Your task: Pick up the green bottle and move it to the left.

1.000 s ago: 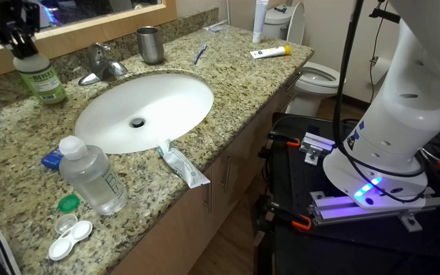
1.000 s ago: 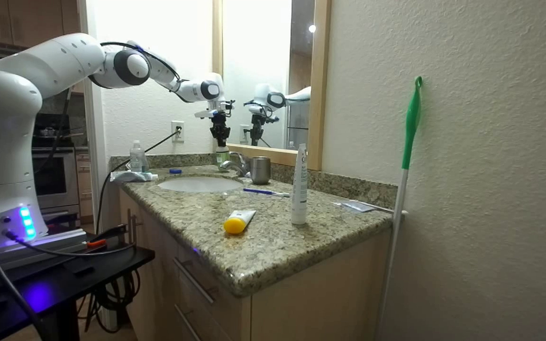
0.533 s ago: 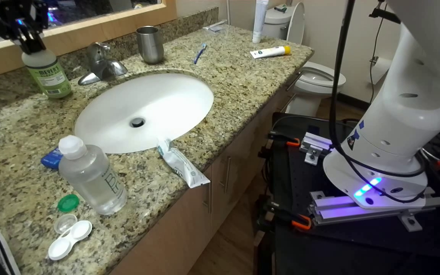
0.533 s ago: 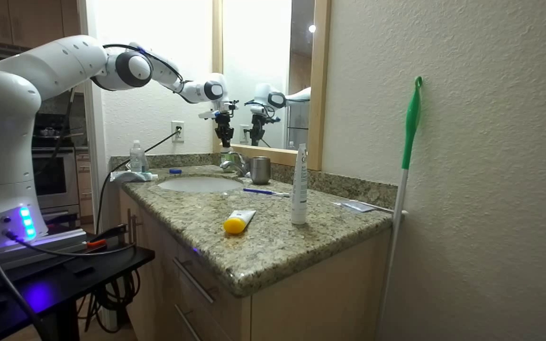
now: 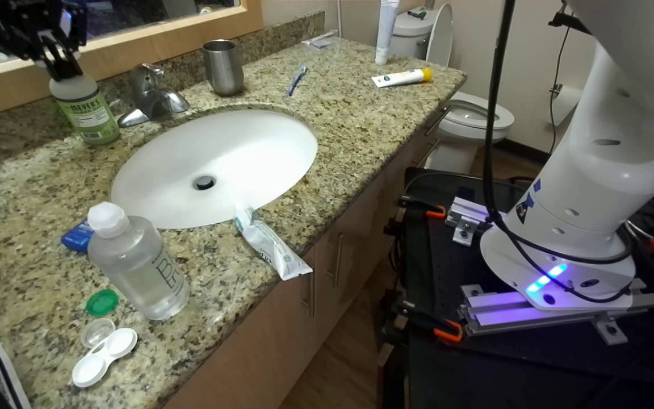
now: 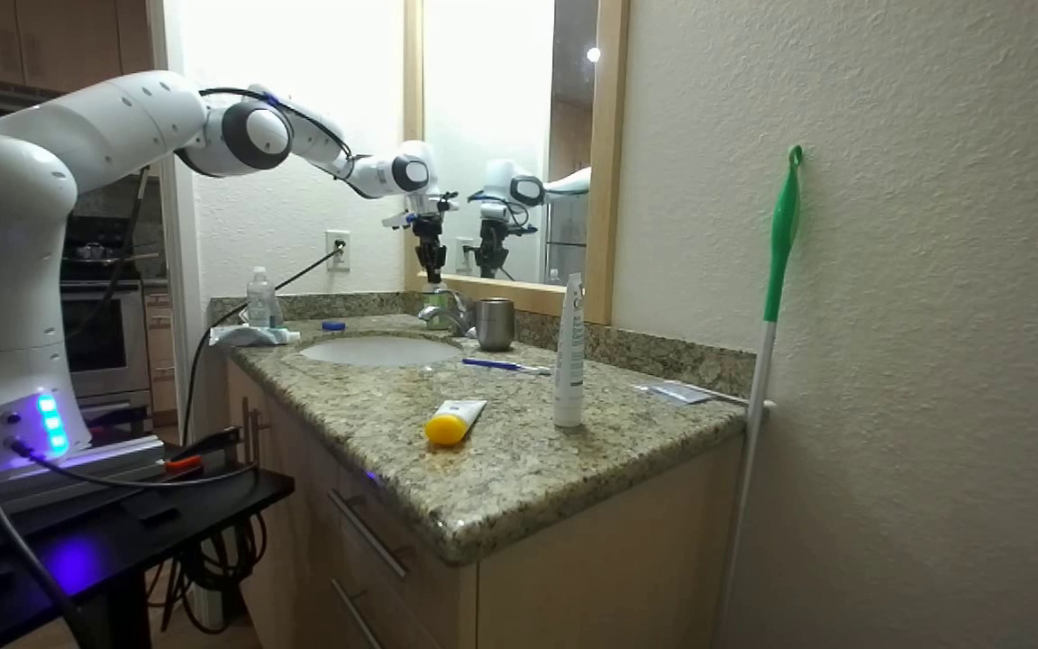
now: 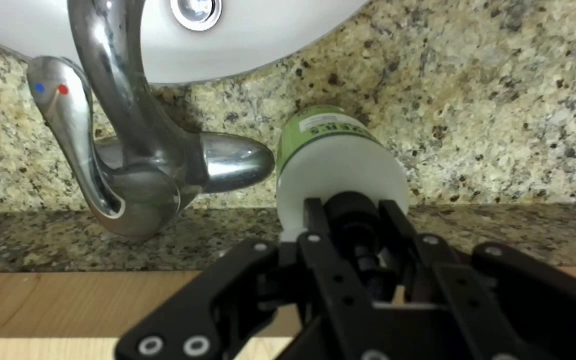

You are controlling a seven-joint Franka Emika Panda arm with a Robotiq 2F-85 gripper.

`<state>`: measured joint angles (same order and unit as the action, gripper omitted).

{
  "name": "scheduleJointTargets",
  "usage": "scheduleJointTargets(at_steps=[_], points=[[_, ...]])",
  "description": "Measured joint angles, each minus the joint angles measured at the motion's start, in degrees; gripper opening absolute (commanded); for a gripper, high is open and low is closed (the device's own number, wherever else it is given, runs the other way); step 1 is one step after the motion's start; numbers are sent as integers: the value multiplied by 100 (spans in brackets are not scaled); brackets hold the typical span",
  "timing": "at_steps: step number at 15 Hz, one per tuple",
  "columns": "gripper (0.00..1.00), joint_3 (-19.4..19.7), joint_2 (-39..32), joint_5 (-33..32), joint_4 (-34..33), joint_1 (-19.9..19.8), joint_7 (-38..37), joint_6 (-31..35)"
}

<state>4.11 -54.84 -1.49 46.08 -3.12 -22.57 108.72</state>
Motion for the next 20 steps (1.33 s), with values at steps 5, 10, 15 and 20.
scheduleJointTargets(at_steps=[5,10,15,20], points=[[55,0,-15,58,-82,-72,-444,-225],[84,0,-28,71,-219,-124,-762,-242],[100,0,-8,62,-542,-100,-1114,-425],[100,-117,510,240,-957,74,-1588,-1394]])
